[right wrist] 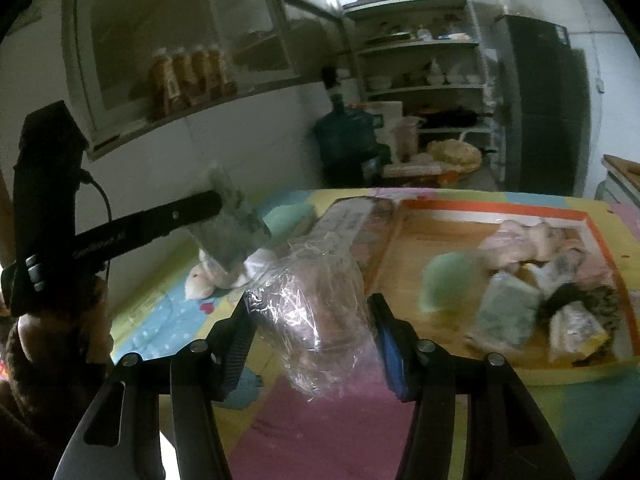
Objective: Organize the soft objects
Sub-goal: 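Lower the bag and tissue pack into the tray and open both grippers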
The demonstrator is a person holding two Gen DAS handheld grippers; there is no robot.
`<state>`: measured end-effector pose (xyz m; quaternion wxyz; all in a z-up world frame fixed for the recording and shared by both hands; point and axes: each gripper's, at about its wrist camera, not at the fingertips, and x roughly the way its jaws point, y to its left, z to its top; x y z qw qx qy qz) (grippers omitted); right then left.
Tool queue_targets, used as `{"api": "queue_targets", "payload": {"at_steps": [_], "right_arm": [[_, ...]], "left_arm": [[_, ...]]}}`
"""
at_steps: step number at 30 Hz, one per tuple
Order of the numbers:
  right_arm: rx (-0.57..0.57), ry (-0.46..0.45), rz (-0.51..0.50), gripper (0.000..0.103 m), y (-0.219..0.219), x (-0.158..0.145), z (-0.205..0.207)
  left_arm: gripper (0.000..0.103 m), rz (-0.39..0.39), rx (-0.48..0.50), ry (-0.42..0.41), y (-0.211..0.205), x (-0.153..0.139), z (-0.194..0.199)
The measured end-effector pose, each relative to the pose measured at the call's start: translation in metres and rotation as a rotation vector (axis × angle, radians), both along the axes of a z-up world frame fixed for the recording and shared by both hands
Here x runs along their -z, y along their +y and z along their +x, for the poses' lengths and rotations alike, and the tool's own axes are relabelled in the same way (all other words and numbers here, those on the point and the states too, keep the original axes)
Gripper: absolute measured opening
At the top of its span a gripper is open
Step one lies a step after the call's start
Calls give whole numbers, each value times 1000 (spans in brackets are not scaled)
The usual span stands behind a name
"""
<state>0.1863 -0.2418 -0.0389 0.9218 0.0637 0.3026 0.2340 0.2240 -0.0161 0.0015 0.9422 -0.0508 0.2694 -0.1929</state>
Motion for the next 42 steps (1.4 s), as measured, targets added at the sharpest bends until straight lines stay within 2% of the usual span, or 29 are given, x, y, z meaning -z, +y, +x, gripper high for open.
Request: {"api": "queue_targets", "payload": {"at_steps": [8,15,28,34,42], "right_arm": [[76,-20,-1,57,-41,-4,-2],[123,-36,-12,57,-67,-6,7],[191,-44,-42,58,-117,-10,55],[217,-15,-68,58,-122,-3,80],[213,33,-87,58,-124,14,107]], "left_arm": [[22,-4,79,5,-52,-1,14],[22,1,104,30,-91,5,32],[22,26,78,114,-141,24,90],[22,36,66,161,-157,37,116],[22,68,48,181,-169,46,134]]}}
